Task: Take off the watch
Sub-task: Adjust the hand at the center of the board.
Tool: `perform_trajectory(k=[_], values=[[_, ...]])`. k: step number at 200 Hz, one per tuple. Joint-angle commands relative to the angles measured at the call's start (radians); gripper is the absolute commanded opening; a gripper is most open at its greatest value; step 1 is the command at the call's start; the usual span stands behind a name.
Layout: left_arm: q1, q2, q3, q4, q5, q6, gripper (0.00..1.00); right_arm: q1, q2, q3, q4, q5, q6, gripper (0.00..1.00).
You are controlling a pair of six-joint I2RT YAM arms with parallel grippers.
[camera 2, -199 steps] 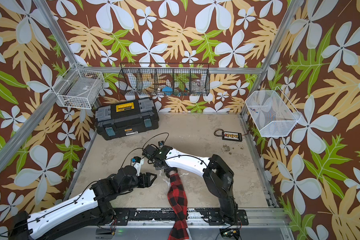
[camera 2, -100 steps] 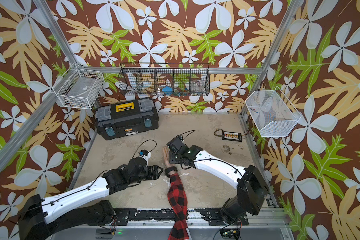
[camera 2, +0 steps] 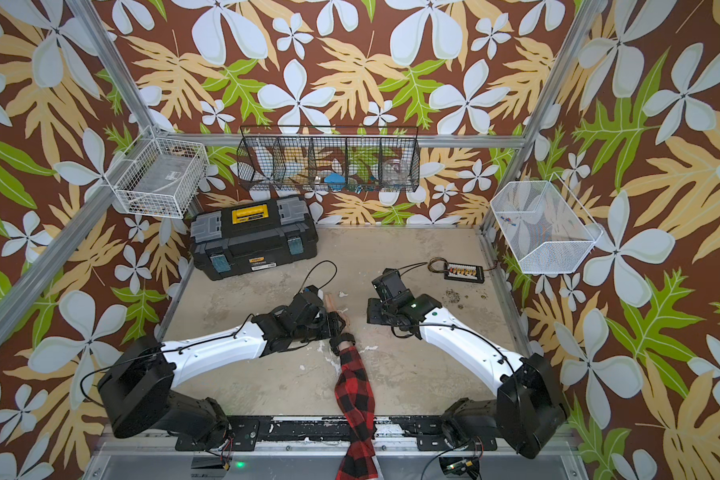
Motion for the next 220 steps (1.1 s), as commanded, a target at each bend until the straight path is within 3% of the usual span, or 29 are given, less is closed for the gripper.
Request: perform_trajectory(k=[1,30,98,160,220], values=[[0.02,0.051,0.023,0.071,0.077,0.0,0.77,-0.014,-0.002,0.0,0.009,-0.011,-0.041,0.59],[0.027,0.131,0.062,0.089,0.115,0.016,0.75,-0.027,0.0,0.0,0.013,-0.014,-0.049,0.59],[0.029,0.215,0.093,0.119,0.159,0.028,0.56,-0.04,0.0,-0.006,0.006,-0.008,-0.052,0.59],[0.029,0.131,0.102,0.143,0.193,0.045,0.35,-0.042,-0.014,-0.006,-0.008,0.004,-0.05,0.59],[0.032,0.087,0.041,0.192,0.232,0.06,0.3,-0.042,-0.012,-0.015,-0.004,-0.005,-0.041,0.59]])
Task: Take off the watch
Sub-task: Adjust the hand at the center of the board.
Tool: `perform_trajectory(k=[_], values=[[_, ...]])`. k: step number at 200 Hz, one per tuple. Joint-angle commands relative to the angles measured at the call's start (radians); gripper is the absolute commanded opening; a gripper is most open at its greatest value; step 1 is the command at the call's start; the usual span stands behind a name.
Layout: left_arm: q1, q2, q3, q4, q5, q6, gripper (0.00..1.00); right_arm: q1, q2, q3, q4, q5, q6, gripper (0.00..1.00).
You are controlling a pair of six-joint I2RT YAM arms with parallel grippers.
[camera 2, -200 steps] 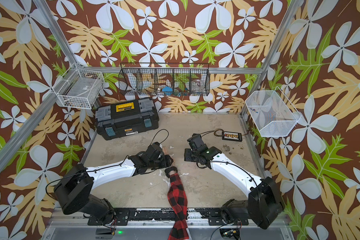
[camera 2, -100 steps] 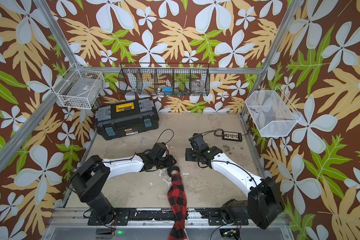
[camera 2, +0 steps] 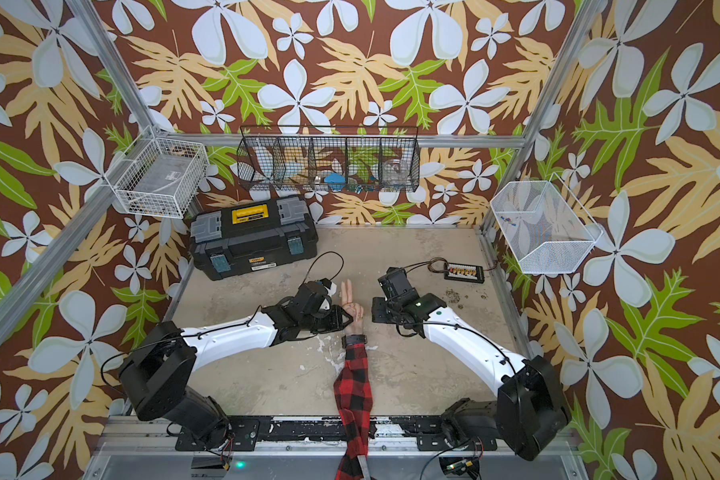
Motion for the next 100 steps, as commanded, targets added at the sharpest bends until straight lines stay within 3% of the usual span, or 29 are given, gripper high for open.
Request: perform_trajectory(k=[1,56,100], values=[[0.003,-0.002,-0.024,0.079,0.043,0.026,0.3,-0.001,0.0,-0.001,-0.006,0.001,0.005,0.59],[0.031,0.04,-0.107,0.18,0.115,0.072,0.28,-0.001,0.001,0.001,-0.006,-0.015,0.007,0.58],[0.033,0.03,-0.133,0.178,0.09,0.089,0.5,-0.001,-0.01,-0.008,0.006,-0.051,-0.012,0.58]])
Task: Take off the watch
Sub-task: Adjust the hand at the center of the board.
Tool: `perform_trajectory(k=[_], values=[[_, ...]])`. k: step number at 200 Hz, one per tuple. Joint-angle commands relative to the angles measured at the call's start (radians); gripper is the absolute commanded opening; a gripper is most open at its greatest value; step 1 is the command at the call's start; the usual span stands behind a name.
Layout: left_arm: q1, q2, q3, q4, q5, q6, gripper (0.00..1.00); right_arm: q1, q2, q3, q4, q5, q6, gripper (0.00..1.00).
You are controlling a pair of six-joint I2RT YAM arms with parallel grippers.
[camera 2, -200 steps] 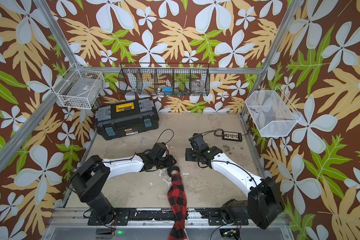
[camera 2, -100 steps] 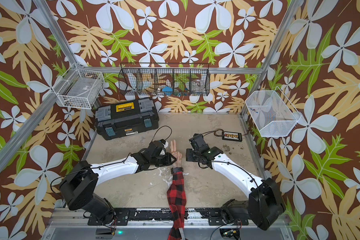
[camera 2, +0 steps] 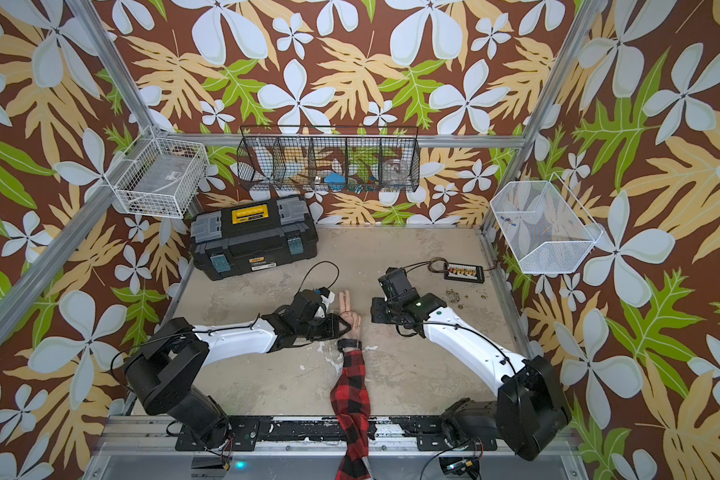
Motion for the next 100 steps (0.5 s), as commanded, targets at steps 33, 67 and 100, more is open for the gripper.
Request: perform_trajectory(k=[33,67,100], values=[[0.004,-0.062,-0.01,-0.014,-0.042,0.052,0.66,-0.001,-0.013,-0.011,0.011,-0.062,-0.03,0.58],[0.004,-0.134,-0.01,-0.071,-0.093,0.068,0.74,0.0,-0.021,-0.022,0.025,-0.096,-0.046,0.58],[0.004,-0.215,-0.026,-0.12,-0.114,0.04,0.73,0.0,-0.036,-0.043,0.055,-0.148,-0.054,0.58]])
